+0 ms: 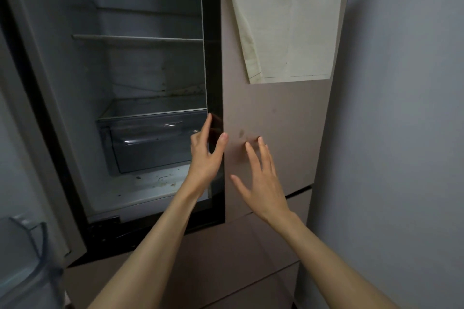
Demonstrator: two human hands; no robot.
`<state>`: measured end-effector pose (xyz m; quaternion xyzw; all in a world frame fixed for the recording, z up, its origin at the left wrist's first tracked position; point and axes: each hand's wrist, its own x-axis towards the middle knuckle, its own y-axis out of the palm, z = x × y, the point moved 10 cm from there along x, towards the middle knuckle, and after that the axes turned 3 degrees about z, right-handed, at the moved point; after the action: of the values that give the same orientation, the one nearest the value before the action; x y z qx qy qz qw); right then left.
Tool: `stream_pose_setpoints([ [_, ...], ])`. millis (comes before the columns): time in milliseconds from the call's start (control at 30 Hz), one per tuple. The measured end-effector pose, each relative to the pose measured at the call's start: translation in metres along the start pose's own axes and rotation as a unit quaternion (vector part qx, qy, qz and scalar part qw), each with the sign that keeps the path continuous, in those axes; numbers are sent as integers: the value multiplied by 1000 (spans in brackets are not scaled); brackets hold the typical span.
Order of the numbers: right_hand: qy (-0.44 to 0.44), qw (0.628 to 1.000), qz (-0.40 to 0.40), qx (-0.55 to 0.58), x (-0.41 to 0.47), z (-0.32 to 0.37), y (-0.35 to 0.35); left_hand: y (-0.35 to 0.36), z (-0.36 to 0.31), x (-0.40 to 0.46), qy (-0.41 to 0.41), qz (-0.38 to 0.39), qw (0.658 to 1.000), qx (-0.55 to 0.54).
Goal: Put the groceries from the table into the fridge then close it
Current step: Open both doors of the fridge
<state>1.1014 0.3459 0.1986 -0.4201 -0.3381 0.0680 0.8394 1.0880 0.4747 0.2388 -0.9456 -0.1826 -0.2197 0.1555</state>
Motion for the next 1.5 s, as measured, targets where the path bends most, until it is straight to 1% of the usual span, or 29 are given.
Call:
stream_pose_setpoints([
  [133, -9, 999, -24, 41, -23, -10, -23, 11, -14, -26, 45, -15, 999, 22],
  [200, -18, 997, -30, 64, -39, -16, -37, 19, -27, -43, 70, -37, 996, 34],
  [333, -19, 996, -10, 83, -69, -37, -61, 43, -59, -78, 132, -80, 984, 94],
  [400, -22, 996, -8, 83, -84, -46, -75, 61, -73, -94, 154, -76, 979, 112],
  [500, -8, 996, -25, 88, -105, -63, -99, 94, -89, -119, 183, -48, 973, 134],
  [600, 27, 994, -45, 99, -125, -89, -120, 122, -102, -139, 212, -5, 966, 148],
  [700, 92, 986, -74, 119, -140, -124, -140, 149, -117, -150, 244, 43, 954, 167],
  [733, 112, 981, -90, 127, -144, -133, -148, 157, -122, -153, 254, 45, 949, 179],
  [800, 129, 973, -131, 138, -150, -142, -167, 166, -130, -158, 270, 20, 941, 203],
  [833, 126, 972, -150, 132, -153, -143, -177, 169, -132, -159, 270, 5, 939, 212],
  [900, 103, 976, -170, 86, -156, -137, -195, 175, -130, -154, 255, -7, 938, 236],
  [933, 88, 980, -171, 56, -156, -134, -201, 180, -127, -149, 241, 3, 937, 252],
  [1000, 74, 986, -152, 14, -152, -134, -206, 200, -115, -139, 213, 60, 929, 295],
  [1067, 86, 987, -135, -4, -148, -144, -206, 223, -104, -133, 217, 128, 909, 333],
  [1133, 106, 984, -141, -8, -144, -159, -210, 241, -103, -131, 230, 164, 893, 351],
  [1267, 141, 972, -187, -17, -139, -183, -225, 268, -116, -128, 266, 165, 872, 377],
  [1400, 184, 958, -218, 21, -131, -211, -239, 301, -120, -115, 283, 193, 853, 394],
  [1500, 183, 956, -226, 43, -129, -227, -241, 321, -122, -105, 289, 214, 841, 404],
])
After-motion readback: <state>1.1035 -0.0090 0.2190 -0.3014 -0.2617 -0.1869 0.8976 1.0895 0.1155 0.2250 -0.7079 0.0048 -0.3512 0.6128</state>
